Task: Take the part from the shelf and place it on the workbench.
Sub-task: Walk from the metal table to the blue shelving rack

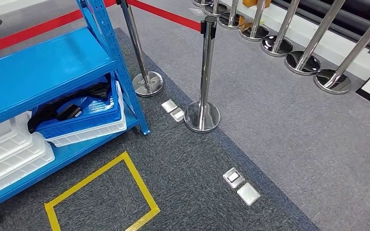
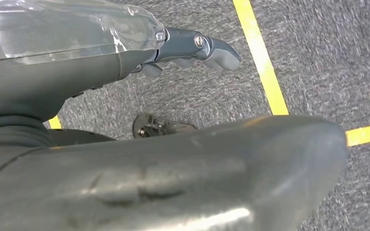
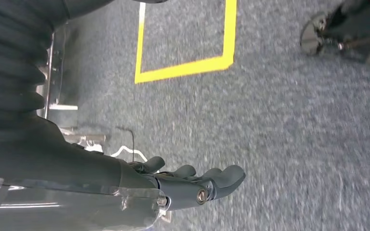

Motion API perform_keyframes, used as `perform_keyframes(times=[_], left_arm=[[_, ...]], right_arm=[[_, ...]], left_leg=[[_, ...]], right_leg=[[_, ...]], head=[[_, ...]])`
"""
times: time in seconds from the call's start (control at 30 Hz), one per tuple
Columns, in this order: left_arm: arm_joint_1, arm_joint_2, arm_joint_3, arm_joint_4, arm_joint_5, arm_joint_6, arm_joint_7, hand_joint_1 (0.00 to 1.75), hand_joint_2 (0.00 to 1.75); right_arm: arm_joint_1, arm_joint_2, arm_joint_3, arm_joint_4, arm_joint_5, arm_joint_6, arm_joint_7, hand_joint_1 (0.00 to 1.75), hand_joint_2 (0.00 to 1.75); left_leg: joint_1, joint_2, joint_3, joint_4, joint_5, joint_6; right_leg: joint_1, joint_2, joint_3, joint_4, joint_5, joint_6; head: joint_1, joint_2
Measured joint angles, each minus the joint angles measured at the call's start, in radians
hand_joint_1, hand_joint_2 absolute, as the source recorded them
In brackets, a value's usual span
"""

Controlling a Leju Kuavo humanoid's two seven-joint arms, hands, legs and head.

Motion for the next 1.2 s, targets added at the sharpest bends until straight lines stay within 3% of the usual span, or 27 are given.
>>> perform_keyframes(times=[0.03, 0.1, 0.13, 0.17, 0.23, 0.3, 0.37, 0.4, 0.43, 0.5, 0.57, 0.63, 0.67, 0.7, 0.73, 0.8, 0.87, 0.93, 1.0, 1.07, 1.13, 1.17, 1.2], left_arm=[[-0.001, 0.000, 0.000, 0.000, 0.000, 0.000, 0.000, 0.00, 0.00], [0.000, 0.000, 0.000, 0.000, 0.000, 0.000, 0.000, 0.00, 0.00], [0.001, 0.000, 0.000, 0.000, 0.000, 0.000, 0.000, 0.00, 0.00], [0.003, 0.000, 0.000, 0.000, 0.000, 0.000, 0.000, 0.00, 0.00], [0.004, 0.000, 0.000, 0.000, 0.000, 0.000, -0.001, 0.00, 0.00], [0.003, 0.000, 0.000, 0.000, 0.000, 0.000, -0.002, 0.00, 0.00], [0.003, 0.000, 0.000, 0.000, 0.000, 0.000, -0.005, 0.00, 0.00], [0.003, 0.000, 0.000, 0.000, 0.000, 0.000, -0.006, 0.00, 0.00], [0.004, 0.000, 0.000, 0.000, 0.000, 0.000, -0.007, 0.00, 0.00], [0.003, 0.000, 0.000, 0.000, 0.000, 0.000, -0.007, 0.00, 0.00], [0.000, -0.001, 0.000, 0.000, 0.000, 0.000, -0.007, 0.00, 0.00], [-0.001, -0.001, 0.000, 0.000, 0.000, -0.001, -0.007, 0.00, 0.00], [-0.001, -0.002, 0.000, 0.000, 0.000, -0.001, -0.007, 0.00, 0.00], [0.000, -0.002, 0.000, 0.000, 0.000, -0.001, -0.007, 0.00, 0.00], [0.000, -0.002, 0.000, 0.000, 0.000, -0.001, -0.007, 0.00, 0.00], [-0.001, -0.002, 0.000, 0.000, 0.000, -0.002, -0.007, 0.00, 0.00], [-0.002, -0.002, 0.000, 0.000, 0.000, -0.003, -0.007, 0.00, 0.00], [0.000, -0.001, 0.000, 0.000, 0.000, -0.003, -0.007, 0.00, 0.00], [0.000, -0.001, 0.000, 0.000, 0.000, -0.003, -0.008, 0.00, 0.00], [-0.002, -0.001, 0.000, 0.000, 0.000, -0.003, -0.007, 0.00, 0.00], [-0.003, -0.001, 0.000, 0.000, 0.000, -0.003, -0.007, 0.00, 0.00], [-0.002, -0.001, 0.000, 0.000, 0.000, -0.003, -0.007, 0.00, 0.00], [-0.001, -0.001, 0.000, 0.000, 0.000, -0.003, -0.006, 0.00, 0.00]], right_arm=[[0.001, -0.001, 0.000, 0.000, 0.000, 0.000, 0.000, 0.00, 1.75], [0.002, -0.002, 0.001, 0.000, 0.000, 0.000, 0.000, 0.00, 1.75], [0.003, -0.002, 0.001, 0.000, 0.000, 0.001, 0.000, 0.00, 1.75], [0.002, -0.002, 0.002, 0.000, 0.000, 0.001, 0.000, 0.00, 1.75], [0.002, -0.002, 0.002, 0.000, 0.000, 0.001, 0.000, 0.00, 1.75], [0.001, -0.002, 0.003, 0.000, -0.001, 0.001, 0.000, 0.00, 1.75], [0.000, -0.002, 0.005, 0.000, -0.004, 0.001, 0.000, 0.00, 1.75], [-0.001, -0.002, 0.006, 0.000, -0.006, 0.001, 0.000, 0.00, 1.75], [-0.003, -0.002, 0.007, 0.000, -0.009, 0.001, -0.001, 0.00, 1.75], [-0.006, -0.002, 0.010, 0.000, -0.015, -0.001, -0.004, 0.00, 1.75], [-0.005, -0.004, 0.012, 0.000, -0.022, -0.003, -0.006, 0.00, 1.75], [0.000, -0.005, 0.016, 0.000, -0.027, -0.004, -0.007, 0.00, 1.75], [0.002, -0.006, 0.018, 0.000, -0.028, -0.005, -0.007, 0.00, 1.75], [0.003, -0.007, 0.020, 0.000, -0.029, -0.005, -0.007, 0.00, 1.75], [0.003, -0.008, 0.021, 0.000, -0.030, -0.005, -0.007, 0.00, 1.75], [0.002, -0.009, 0.023, 0.001, -0.031, -0.005, -0.008, 0.00, 1.75], [0.002, -0.009, 0.025, 0.002, -0.032, -0.005, -0.009, 0.00, 1.75], [0.000, -0.009, 0.026, 0.002, -0.033, -0.004, -0.009, 0.00, 1.75], [-0.002, -0.009, 0.027, 0.002, -0.033, -0.002, -0.009, 0.00, 1.75], [-0.001, -0.010, 0.028, 0.002, -0.034, -0.001, -0.009, 0.00, 1.75], [0.002, -0.011, 0.029, 0.002, -0.036, 0.000, -0.010, 0.00, 1.75], [0.002, -0.011, 0.030, 0.002, -0.037, 0.000, -0.010, 0.00, 1.75], [0.002, -0.011, 0.031, 0.002, -0.038, 0.001, -0.010, 0.00, 1.75]], left_leg=[[0.001, 0.025, -0.026, 0.055, -0.028, -0.006], [0.006, 0.044, -0.091, 0.182, -0.078, -0.014], [0.008, 0.046, -0.111, 0.217, -0.083, -0.015], [0.009, 0.048, -0.112, 0.216, -0.069, -0.014], [0.008, 0.064, -0.062, 0.106, 0.000, -0.007], [-0.003, 0.106, -0.007, -0.012, 0.044, 0.006], [-0.014, 0.126, 0.006, -0.048, 0.043, 0.015], [-0.015, 0.116, 0.007, -0.054, 0.043, 0.019], [-0.012, 0.106, 0.011, -0.061, 0.045, 0.024], [-0.005, 0.087, 0.023, -0.077, 0.051, 0.035], [-0.001, 0.068, 0.029, -0.082, 0.052, 0.044], [-0.001, 0.043, 0.031, -0.081, 0.050, 0.048], [-0.001, 0.029, 0.033, -0.080, 0.048, 0.047], [0.000, 0.015, 0.035, -0.078, 0.046, 0.045], [0.001, 0.002, 0.038, -0.074, 0.042, 0.041], [0.003, -0.021, 0.035, -0.060, 0.032, 0.030], [0.004, -0.041, 0.028, -0.052, 0.027, 0.019], [0.007, -0.053, 0.025, -0.051, 0.027, 0.010], [0.006, -0.022, 0.012, -0.019, 0.008, -0.001], [0.006, 0.028, -0.039, 0.086, -0.043, -0.012], [0.011, 0.045, -0.103, 0.205, -0.084, -0.019], [0.013, 0.047, -0.117, 0.226, -0.080, -0.019], [0.013, 0.050, -0.111, 0.208, -0.058, -0.018]], right_leg=[[0.001, -0.012, 0.002, 0.000, -0.002, -0.003], [0.004, -0.039, 0.005, 0.000, -0.007, -0.007], [0.005, -0.052, 0.007, 0.000, -0.010, -0.008], [0.005, -0.063, 0.010, 0.000, -0.013, -0.007], [0.005, -0.084, 0.022, 0.000, -0.021, -0.003], [0.008, -0.103, 0.033, 0.000, -0.031, 0.004], [0.010, -0.122, 0.041, -0.003, -0.037, 0.012], [0.011, -0.132, 0.046, -0.006, -0.040, 0.016], [0.009, -0.131, 0.052, -0.007, -0.044, 0.021], [0.007, -0.090, 0.044, 0.031, -0.073, 0.027], [0.005, -0.039, -0.012, 0.144, -0.128, 0.029], [0.005, -0.025, -0.076, 0.251, -0.157, 0.032], [0.005, -0.024, -0.089, 0.260, -0.142, 0.033], [0.003, -0.021, -0.084, 0.230, -0.109, 0.034], [0.001, -0.011, -0.063, 0.168, -0.064, 0.035], [-0.005, 0.031, -0.023, 0.058, -0.012, 0.036], [-0.005, 0.055, -0.010, 0.022, -0.010, 0.032], [-0.003, 0.037, -0.007, 0.016, -0.008, 0.022], [-0.005, 0.015, -0.002, 0.010, -0.006, 0.012], [-0.005, -0.012, 0.003, 0.007, -0.009, 0.004], [-0.002, -0.040, 0.007, 0.008, -0.015, 0.000], [-0.001, -0.053, 0.010, 0.008, -0.018, 0.000], [-0.001, -0.064, 0.014, 0.008, -0.021, 0.000]], head=[[-0.005, 0.000], [-0.010, 0.000], [-0.010, 0.000], [-0.011, 0.000], [-0.011, 0.000], [-0.011, 0.000], [-0.010, 0.000], [-0.009, 0.000], [-0.008, 0.000], [-0.006, 0.000], [0.000, 0.000], [0.004, 0.000], [0.005, 0.000], [0.006, 0.000], [0.007, 0.000], [0.009, 0.000], [0.009, 0.000], [0.008, 0.000], [0.002, 0.000], [-0.008, 0.000], [-0.011, 0.000], [-0.011, 0.000], [-0.012, 0.000]])
